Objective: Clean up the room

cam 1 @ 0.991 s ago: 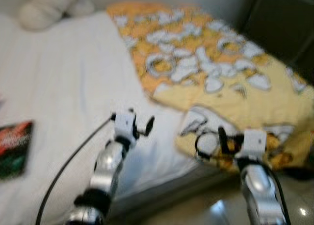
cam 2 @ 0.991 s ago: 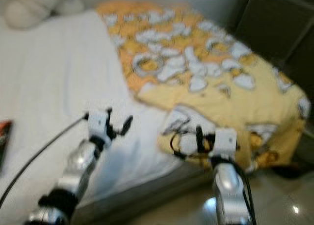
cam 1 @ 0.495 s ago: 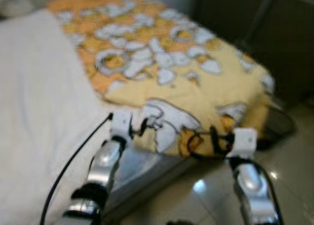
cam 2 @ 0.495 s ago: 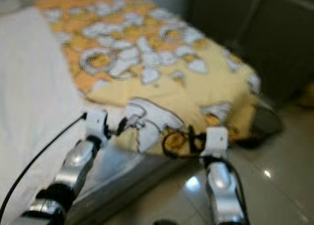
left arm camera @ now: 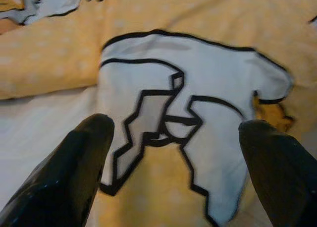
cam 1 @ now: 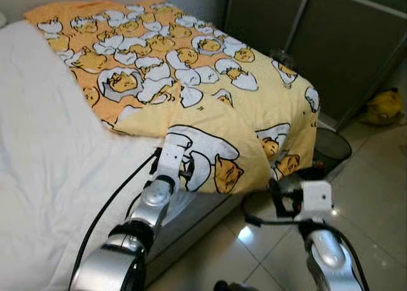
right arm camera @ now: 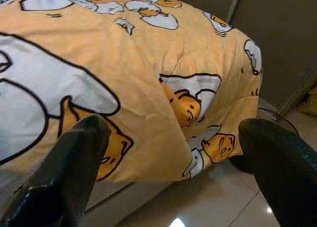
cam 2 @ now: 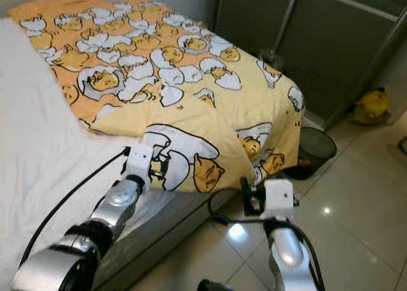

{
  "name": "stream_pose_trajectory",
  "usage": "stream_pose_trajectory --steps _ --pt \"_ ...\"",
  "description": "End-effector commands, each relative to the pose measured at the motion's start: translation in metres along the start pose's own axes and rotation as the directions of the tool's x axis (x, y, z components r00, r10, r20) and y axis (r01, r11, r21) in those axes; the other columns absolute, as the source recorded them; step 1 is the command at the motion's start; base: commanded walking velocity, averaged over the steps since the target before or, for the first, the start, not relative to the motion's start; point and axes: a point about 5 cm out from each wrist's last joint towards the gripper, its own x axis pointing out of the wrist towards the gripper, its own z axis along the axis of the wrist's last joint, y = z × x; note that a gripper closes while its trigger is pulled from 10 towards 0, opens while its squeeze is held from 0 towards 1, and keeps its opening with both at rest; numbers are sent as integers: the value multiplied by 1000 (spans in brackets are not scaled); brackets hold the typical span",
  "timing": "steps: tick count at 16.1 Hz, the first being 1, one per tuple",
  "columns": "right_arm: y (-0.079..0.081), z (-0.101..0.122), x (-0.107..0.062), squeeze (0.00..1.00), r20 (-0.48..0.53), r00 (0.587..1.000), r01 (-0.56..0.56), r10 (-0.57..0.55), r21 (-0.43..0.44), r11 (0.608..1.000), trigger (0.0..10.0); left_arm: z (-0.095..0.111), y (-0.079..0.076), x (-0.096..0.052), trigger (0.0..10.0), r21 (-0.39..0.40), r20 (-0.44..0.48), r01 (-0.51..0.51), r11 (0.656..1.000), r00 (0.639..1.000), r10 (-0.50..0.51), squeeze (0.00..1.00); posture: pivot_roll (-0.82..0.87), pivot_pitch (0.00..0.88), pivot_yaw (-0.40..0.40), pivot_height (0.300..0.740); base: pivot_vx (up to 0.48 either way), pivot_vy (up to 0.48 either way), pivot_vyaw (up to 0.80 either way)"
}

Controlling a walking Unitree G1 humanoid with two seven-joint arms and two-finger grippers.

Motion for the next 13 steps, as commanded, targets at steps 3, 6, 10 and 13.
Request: stream_pose_trajectory --steps 3,6,10,13 --pt "-7 2 -28 0 -22 1000 1 -2 -35 999 10000 7 11 5 10000 27 -20 -97 995 995 97 0 -146 58 -96 728 0 0 0" --pt "-8 -1 -71 0 -101 995 -3 -1 -31 1000 10000 2 9 5 10000 -23 -75 -71 997 995 69 0 -213 183 -112 728 0 0 0" --pt "-10 2 -96 0 -164 986 -6 -1 -38 999 10000 -3 0 4 10000 -74 -118 -56 996 992 47 0 -248 226 -127 728 0 0 0" --pt "-11 5 -97 0 -185 983 0 -8 -44 999 10000 -18 7 0 6000 -78 -201 -102 992 976 85 0 -247 221 -122 728 0 0 0"
